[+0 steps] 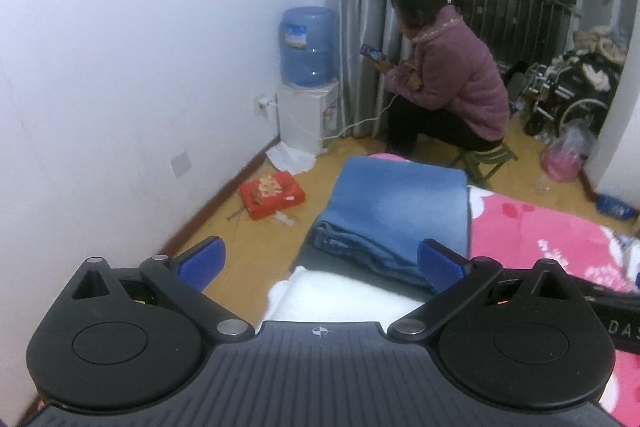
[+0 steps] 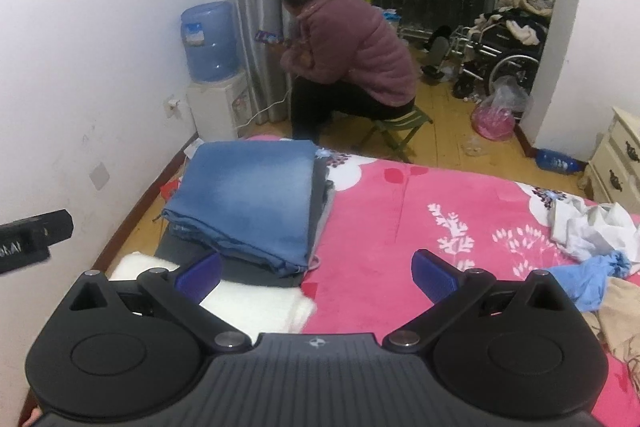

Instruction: Fold clothes

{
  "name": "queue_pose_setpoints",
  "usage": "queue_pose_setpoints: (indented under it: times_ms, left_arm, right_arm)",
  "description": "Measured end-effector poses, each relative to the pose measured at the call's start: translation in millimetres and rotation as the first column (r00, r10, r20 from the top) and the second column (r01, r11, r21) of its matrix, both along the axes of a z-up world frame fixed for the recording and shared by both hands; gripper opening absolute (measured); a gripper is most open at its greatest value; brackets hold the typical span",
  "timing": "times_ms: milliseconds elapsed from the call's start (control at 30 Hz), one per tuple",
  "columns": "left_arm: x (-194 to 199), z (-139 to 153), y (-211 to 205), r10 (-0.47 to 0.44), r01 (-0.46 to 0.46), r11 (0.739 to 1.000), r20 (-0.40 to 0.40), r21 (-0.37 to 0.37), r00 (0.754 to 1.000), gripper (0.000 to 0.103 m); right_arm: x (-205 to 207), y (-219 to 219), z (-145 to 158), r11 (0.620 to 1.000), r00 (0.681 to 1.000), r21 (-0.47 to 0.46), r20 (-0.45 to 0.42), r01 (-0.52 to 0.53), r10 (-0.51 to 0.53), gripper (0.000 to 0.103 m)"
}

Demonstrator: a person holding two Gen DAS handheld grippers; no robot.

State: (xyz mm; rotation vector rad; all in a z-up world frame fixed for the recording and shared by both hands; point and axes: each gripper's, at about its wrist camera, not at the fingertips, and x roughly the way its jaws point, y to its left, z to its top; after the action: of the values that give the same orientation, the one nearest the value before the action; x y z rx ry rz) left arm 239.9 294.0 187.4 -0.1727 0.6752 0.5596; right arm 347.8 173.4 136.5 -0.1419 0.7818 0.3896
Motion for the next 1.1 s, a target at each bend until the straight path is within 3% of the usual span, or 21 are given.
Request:
queue_pose_setpoints:
  times_ms: [367, 1100]
  left_arm:
    - [5.8, -9.9, 0.8, -0.022, 0.022, 1.0, -0.051, 0.012, 0.998, 0.103]
    - [10.5, -8.0, -0.3, -0.011, 0.013, 0.999, -0.055, 0.032, 0.998, 0.103]
  right_arm:
    - [2.5, 22.2, -13.5, 0.999, 1.0, -0.039, -0.013, -0.024, 0.024, 0.103]
    - [-7.6, 35.1, -16.8, 0.997, 0.999, -0.063, -0.021, -0.049, 0.048, 0.103]
